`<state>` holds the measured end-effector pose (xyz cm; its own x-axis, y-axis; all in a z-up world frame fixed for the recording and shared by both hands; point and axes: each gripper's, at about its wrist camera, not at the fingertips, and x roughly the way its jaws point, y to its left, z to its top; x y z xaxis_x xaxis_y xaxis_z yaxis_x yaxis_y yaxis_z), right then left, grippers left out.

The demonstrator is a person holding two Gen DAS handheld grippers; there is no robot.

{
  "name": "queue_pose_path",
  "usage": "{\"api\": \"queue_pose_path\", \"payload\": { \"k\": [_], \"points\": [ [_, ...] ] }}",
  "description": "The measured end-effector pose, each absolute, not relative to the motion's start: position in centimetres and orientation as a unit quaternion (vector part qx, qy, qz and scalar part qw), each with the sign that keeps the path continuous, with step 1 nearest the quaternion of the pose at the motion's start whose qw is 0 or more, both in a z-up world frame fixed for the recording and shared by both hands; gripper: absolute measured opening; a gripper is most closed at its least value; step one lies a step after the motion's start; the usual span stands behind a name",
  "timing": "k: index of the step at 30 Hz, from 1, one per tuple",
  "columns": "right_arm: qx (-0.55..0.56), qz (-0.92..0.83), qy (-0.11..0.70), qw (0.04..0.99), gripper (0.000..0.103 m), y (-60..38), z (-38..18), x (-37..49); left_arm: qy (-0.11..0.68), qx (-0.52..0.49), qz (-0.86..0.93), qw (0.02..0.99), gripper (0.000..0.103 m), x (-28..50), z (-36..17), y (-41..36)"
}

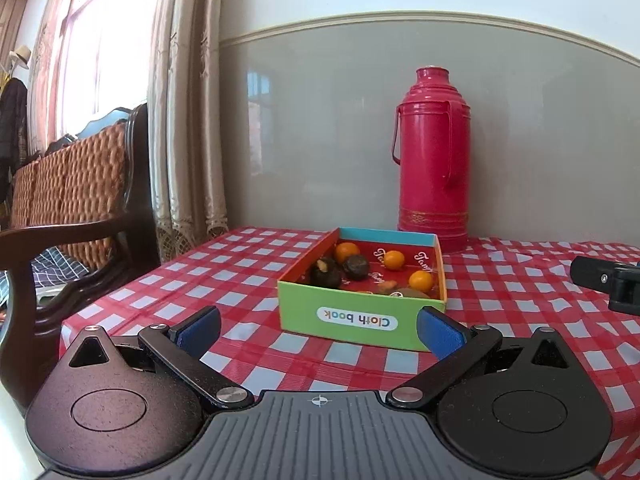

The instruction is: Organize fruits

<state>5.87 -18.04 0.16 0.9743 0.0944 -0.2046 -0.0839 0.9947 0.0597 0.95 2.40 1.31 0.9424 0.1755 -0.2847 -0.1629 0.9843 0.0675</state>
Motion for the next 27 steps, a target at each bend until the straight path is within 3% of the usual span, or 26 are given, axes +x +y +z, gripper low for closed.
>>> {"api": "queue_pose_path", "payload": {
  "k": [27],
  "points": [
    [0.018,0.049,0.11,0.993,0.097,-17.98,-0.04,5.44,0.147,0.026,0.083,0.985,0.103,1.03,1.22,2.34]
  ]
}}
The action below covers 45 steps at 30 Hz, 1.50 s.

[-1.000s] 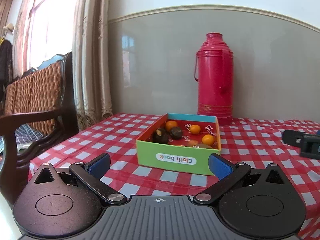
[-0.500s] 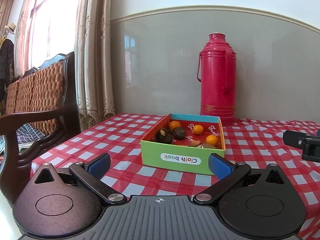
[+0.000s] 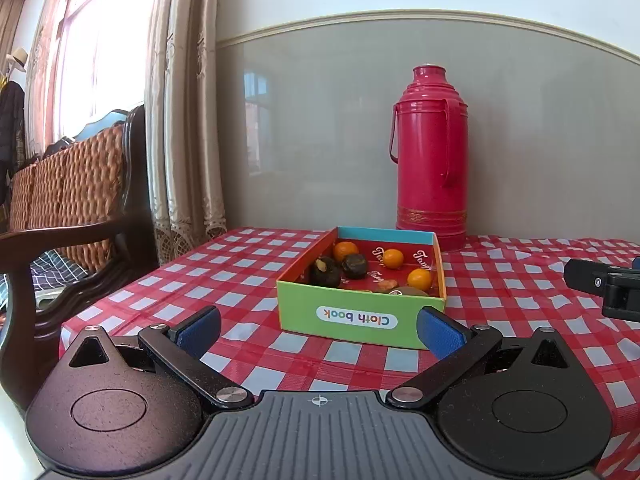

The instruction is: Organize fruits

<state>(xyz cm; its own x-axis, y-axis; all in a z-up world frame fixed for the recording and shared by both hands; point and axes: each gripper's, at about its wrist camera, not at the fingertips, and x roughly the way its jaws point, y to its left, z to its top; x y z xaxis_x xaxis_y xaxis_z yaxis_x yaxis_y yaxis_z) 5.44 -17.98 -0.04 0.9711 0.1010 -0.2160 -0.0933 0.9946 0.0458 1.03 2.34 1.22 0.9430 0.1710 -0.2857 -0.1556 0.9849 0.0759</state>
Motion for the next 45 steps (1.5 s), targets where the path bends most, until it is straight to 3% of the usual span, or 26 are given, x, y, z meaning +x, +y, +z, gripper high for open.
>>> {"api": "queue_pose_path", "payload": {
  "k": [45],
  "points": [
    [0.014,0.049,0.111,0.993,0.097,-17.69,-0.24,5.48,0.149,0.027,0.082,0.985,0.103,1.01,1.19,2.45]
  ]
}}
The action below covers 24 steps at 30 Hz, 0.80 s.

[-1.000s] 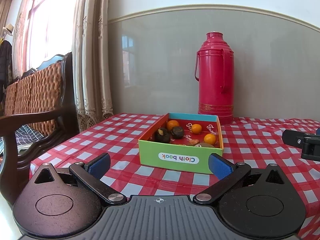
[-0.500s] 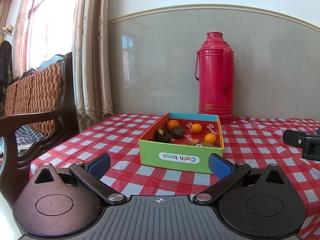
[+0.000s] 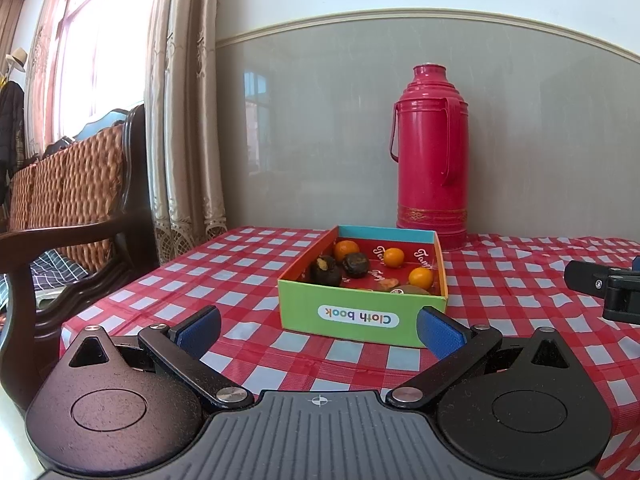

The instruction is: Organize fruits

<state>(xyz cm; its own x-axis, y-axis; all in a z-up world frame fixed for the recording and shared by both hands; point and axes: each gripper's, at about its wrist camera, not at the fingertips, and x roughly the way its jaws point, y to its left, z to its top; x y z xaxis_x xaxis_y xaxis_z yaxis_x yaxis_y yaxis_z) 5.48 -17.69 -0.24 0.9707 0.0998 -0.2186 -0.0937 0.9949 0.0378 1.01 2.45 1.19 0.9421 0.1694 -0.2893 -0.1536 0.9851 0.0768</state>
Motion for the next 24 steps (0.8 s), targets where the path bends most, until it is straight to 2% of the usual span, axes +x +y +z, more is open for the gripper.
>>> {"api": "queue_pose_path", "payload": {
  "k": [17,24],
  "points": [
    [0.013,0.051,0.112,0.992,0.097,-17.73,-0.17,5.37,0.154,0.015,0.091,0.984,0.103,1.14,1.31,3.06],
    [0.013,0.051,0.112,0.992,0.097,-17.69,-0.15,5.4,0.128,0.039,0.101,0.986,0.103,0.71,1.35,2.62]
  ]
}}
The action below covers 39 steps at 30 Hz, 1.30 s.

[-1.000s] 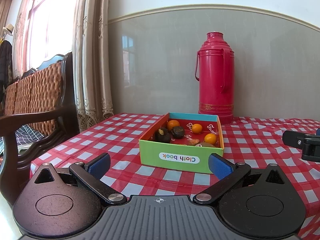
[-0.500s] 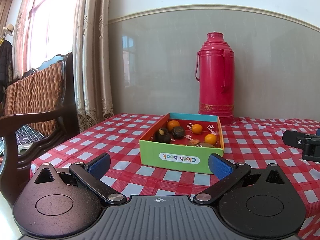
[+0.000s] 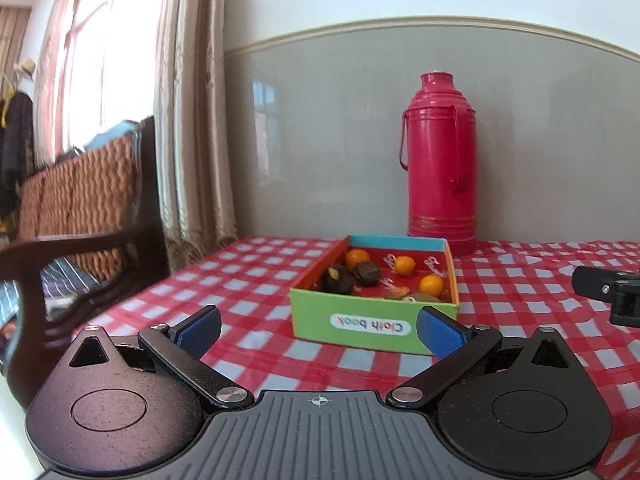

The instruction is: Organize fruits

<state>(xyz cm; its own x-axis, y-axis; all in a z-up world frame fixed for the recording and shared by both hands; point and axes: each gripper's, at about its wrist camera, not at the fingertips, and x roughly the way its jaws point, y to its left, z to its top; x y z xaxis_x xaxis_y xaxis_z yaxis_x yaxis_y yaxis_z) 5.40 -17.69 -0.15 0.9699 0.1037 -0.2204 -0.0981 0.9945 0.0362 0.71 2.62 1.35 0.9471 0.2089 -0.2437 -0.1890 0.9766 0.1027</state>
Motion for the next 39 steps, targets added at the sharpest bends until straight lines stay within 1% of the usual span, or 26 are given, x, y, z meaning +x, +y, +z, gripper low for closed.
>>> {"api": "queue_pose_path", "payload": {
  "k": [3,17,39],
  "points": [
    [0.013,0.05,0.112,0.992,0.097,-17.7,-0.1,5.4,0.121,0.039,0.11,0.986,0.103,0.7,1.5,2.8],
    [0.013,0.051,0.112,0.992,0.097,-17.7,-0.2,5.4,0.143,0.009,0.112,0.983,0.103,1.1,1.2,4.1],
    [0.01,0.054,0.114,0.992,0.097,-17.6,-0.1,5.5,0.153,0.008,0.108,0.982,0.103,1.5,1.0,4.1]
  ]
}}
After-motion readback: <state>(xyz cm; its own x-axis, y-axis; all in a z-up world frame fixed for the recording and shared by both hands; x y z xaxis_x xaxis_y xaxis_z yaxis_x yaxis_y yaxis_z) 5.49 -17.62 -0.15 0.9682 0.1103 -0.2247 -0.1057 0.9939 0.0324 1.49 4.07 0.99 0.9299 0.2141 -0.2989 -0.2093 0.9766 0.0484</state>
